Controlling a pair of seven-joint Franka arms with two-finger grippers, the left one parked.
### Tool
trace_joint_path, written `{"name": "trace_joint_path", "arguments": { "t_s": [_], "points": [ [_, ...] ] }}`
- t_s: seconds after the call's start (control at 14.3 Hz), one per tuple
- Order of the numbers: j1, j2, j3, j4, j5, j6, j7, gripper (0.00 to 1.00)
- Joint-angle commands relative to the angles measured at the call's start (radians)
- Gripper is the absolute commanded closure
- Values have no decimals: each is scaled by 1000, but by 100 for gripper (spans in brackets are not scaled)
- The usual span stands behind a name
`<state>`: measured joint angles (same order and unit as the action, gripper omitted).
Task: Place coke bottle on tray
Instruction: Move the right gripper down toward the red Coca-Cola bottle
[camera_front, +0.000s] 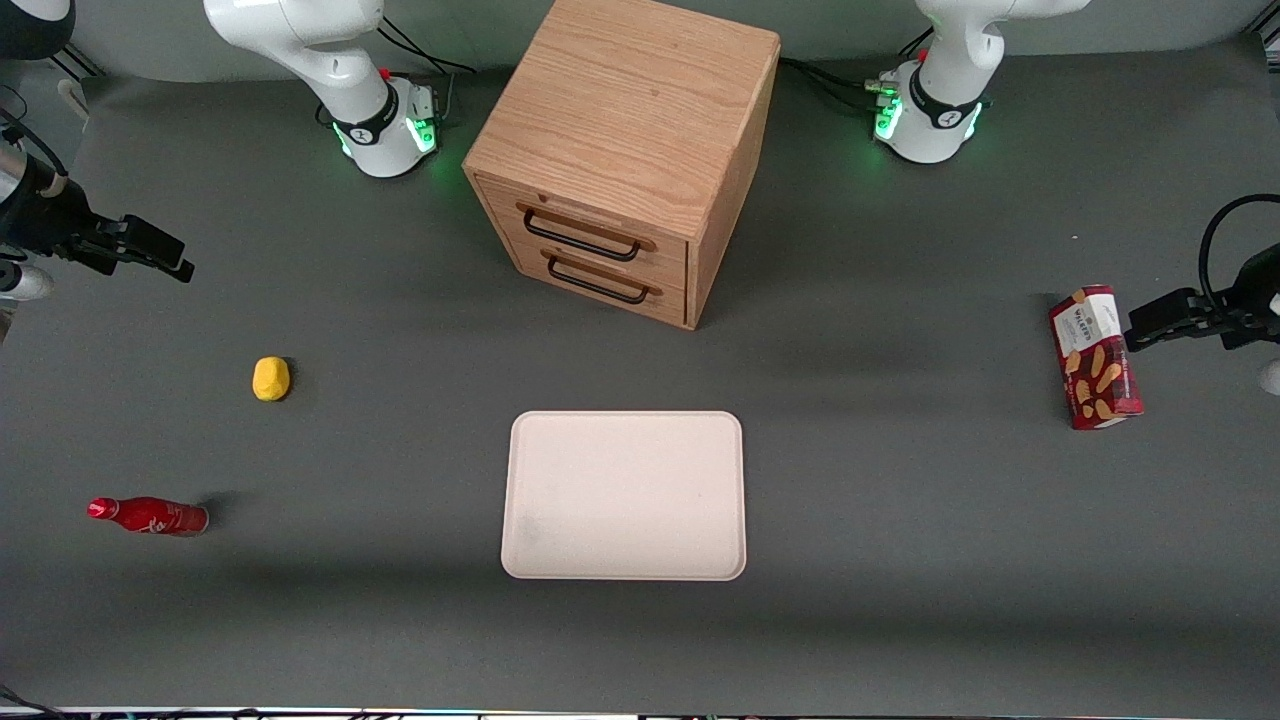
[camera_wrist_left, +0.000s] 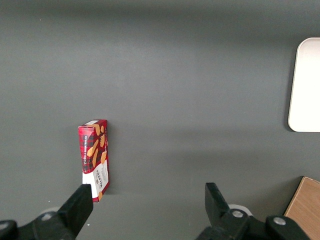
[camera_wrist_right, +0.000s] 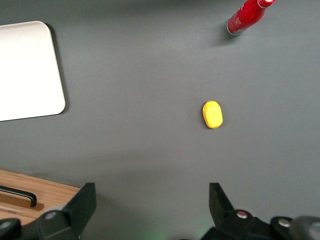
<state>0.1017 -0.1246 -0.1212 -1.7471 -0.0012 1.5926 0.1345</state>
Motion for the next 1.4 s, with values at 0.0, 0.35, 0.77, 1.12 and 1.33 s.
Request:
{"name": "trace_joint_path", "arguments": {
  "t_s": [0.0, 0.35, 0.77, 1.12, 1.33],
  "points": [
    [-8, 20, 11, 35, -20, -23, 30, 0],
    [-46, 168, -50, 180, -3, 9, 19, 0],
    [-158, 482, -78, 434, 59, 47, -231, 0],
    [-189, 707, -129, 606, 83, 127, -398, 0],
    [-224, 784, -127, 632, 84, 210, -440, 0]
  ]
}}
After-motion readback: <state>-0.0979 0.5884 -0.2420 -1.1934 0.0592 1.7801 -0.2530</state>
